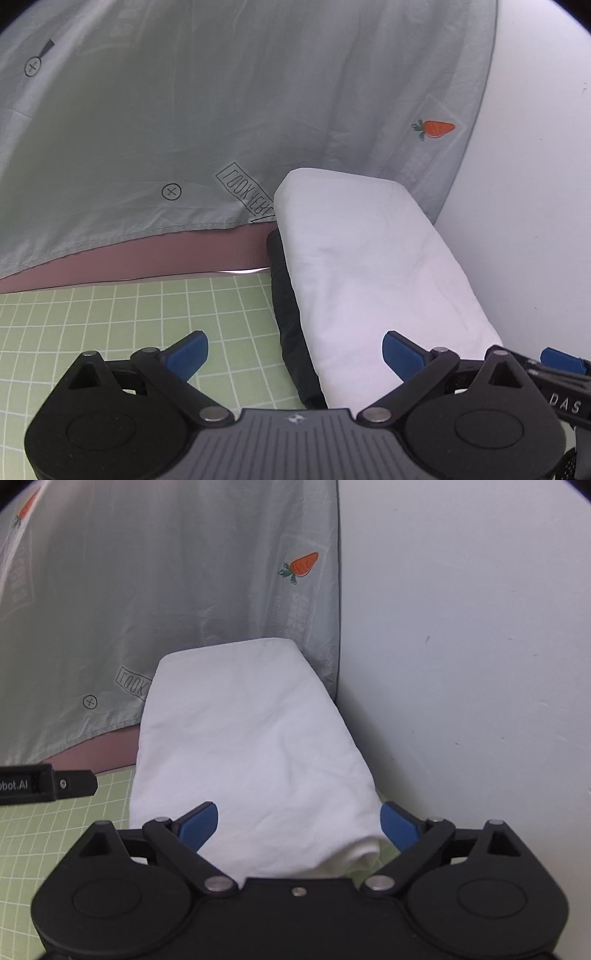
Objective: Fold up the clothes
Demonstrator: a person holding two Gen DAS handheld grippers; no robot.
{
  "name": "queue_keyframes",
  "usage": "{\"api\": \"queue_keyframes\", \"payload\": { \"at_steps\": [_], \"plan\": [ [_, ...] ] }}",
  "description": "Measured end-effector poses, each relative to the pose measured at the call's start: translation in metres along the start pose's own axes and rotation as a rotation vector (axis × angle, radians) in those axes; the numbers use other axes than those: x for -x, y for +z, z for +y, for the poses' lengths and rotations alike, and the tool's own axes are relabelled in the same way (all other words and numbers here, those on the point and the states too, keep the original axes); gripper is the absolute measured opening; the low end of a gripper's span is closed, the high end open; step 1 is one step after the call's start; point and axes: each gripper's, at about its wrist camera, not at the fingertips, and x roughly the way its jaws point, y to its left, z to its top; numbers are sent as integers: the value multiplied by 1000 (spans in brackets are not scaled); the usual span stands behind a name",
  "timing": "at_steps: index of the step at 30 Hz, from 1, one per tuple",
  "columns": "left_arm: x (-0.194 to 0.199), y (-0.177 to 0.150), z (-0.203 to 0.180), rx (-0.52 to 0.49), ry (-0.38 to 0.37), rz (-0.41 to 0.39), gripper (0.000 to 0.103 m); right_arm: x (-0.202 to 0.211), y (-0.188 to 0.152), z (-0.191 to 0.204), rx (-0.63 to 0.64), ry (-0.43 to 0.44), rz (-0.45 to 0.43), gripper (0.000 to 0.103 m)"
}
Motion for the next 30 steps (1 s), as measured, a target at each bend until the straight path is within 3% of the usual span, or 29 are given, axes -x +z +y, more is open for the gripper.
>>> {"api": "queue_keyframes", "payload": {
  "at_steps": [7,14,22,30],
  "plan": [
    [99,-54,-13,-61,10,-4,103,101,-20,-3,-14,50,-25,100],
    [148,-102,-23,-102,-21,29,103,167,-63,-3,28,65,17,101],
    [183,-127,-34,-166,-21,8,103,207,-104,-8,59,36,68,101],
    [204,-144,-41,-185,-16,7,103,231,-122,-12,60,29,71,101]
  ]
}}
